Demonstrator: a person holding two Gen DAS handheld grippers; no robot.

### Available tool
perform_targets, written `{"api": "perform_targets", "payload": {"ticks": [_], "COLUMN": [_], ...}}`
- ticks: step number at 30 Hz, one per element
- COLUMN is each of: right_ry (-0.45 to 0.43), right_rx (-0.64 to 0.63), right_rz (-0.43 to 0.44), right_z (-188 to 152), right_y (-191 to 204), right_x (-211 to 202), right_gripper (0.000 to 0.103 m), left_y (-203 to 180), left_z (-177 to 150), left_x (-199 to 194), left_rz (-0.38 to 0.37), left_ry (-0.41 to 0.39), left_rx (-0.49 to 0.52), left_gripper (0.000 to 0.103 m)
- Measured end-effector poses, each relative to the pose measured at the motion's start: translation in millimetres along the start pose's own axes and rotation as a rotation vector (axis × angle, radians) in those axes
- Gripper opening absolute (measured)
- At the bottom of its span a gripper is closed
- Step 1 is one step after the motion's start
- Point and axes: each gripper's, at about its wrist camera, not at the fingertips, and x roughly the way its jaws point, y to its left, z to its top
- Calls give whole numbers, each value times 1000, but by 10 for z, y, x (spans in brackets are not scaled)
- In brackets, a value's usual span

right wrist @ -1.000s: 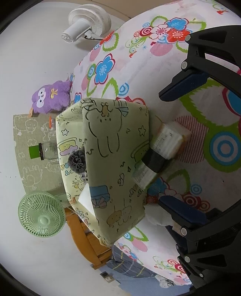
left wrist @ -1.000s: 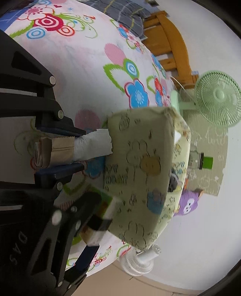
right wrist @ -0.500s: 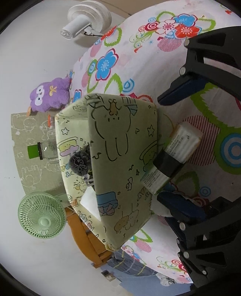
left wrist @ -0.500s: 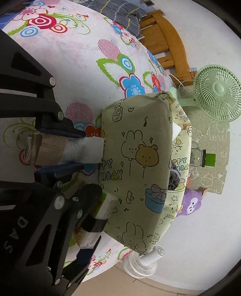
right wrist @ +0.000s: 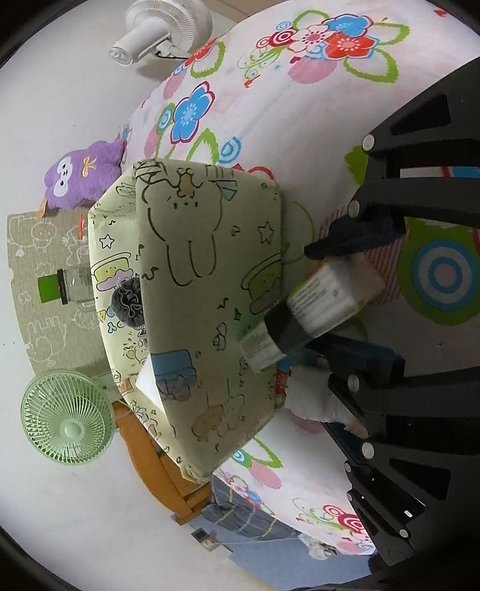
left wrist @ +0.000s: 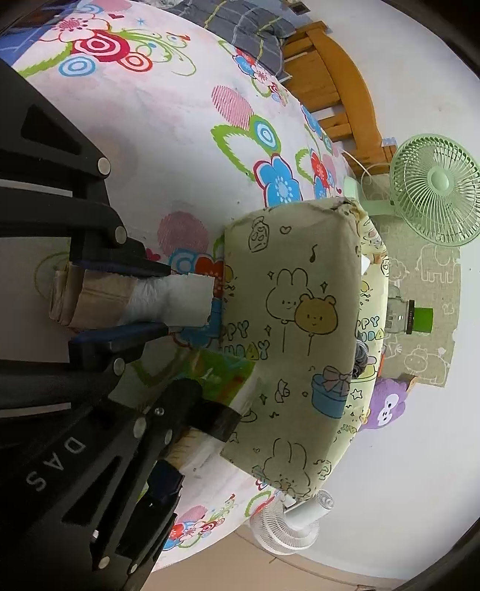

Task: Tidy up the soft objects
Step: 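Grasp the white cloth roll with the left tool while the right tool grasps the green juice box, then lift the cloth roll with the left tool while the right tool lifts the juice box over the basket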

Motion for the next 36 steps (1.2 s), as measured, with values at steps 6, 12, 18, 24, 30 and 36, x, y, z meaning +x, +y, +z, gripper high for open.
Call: {"api": "perform_targets", "payload": {"ticks": [6, 12, 18, 24, 30, 36], "right_ry": [-1, -18, -48, -78, -114, -151], "right_rx": [0, -11, -21, -27, -31, -35], "right_rz": [-3, -6, -12, -15, -15, -17], "right_z": [-70, -107, -129, -128, -84, -13], "right_y": [18, 54, 95, 121, 131, 152], "right_x": [-100, -222, -380, -538, -733, -909], "right_gripper": [27, 25, 25, 25, 25, 25], "left_y": [0, -4, -12, -35, -64, -92], "left_z": [-50, -85, -106, -95, -44, 35], "left_x": [-79, -203, -352, -499, -663, -820], "left_rz": [-4, -4, -4, -5, -13, -15], "left_ry": [-1, -22, -53, -82, -116, -152], "left_rx": [0, 0, 1, 2, 4, 10], "left_gripper": [23, 22, 22, 22, 22, 22]}}
